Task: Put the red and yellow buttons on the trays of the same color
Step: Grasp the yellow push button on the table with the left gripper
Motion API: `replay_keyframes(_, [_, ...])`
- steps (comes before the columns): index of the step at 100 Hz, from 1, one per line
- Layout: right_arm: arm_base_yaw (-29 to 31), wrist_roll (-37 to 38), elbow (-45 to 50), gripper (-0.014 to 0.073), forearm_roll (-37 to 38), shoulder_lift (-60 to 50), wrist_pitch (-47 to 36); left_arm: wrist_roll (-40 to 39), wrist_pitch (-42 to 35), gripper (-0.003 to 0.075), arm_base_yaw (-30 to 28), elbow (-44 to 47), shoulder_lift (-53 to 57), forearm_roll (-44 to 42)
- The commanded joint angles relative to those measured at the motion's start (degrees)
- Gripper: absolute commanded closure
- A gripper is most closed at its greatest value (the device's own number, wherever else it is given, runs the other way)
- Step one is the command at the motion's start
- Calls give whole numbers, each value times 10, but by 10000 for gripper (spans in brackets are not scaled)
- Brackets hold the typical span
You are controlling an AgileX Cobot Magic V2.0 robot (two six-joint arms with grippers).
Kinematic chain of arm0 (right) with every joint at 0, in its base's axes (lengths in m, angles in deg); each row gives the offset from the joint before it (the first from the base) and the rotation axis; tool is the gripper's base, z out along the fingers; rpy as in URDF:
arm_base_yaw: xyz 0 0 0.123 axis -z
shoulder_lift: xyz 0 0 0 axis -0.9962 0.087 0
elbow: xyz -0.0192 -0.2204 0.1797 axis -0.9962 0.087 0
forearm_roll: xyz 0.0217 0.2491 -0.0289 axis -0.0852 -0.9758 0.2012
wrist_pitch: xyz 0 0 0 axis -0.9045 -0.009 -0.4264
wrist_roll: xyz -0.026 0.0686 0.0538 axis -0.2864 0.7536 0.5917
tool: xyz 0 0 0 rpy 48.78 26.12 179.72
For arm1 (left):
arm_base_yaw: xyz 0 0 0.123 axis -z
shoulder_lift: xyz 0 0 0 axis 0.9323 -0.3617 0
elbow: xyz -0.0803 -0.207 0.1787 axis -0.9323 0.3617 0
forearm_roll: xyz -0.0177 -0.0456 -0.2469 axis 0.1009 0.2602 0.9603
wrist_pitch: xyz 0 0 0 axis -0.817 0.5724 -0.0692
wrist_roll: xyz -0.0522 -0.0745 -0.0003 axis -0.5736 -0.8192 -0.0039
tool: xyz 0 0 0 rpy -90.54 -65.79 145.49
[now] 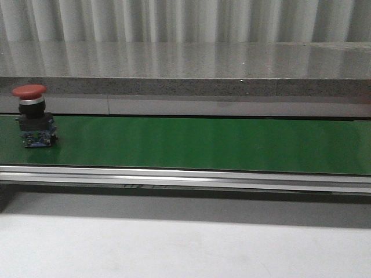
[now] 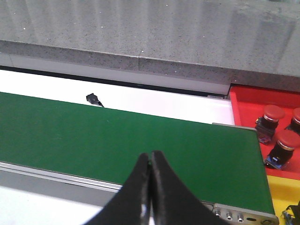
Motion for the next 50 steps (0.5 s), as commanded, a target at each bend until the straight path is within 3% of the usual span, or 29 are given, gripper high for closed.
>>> replay_keyframes(1, [0, -5, -14, 652, 5, 5, -41, -6, -18, 542, -2, -18, 33, 5])
replay_keyframes(12, [0, -5, -14, 652, 5, 5, -41, -5, -18, 618, -2, -18, 37, 5])
replay_keyframes(50, [0, -5, -14, 652, 5, 5, -41, 46, -4, 620, 28, 19, 163, -17])
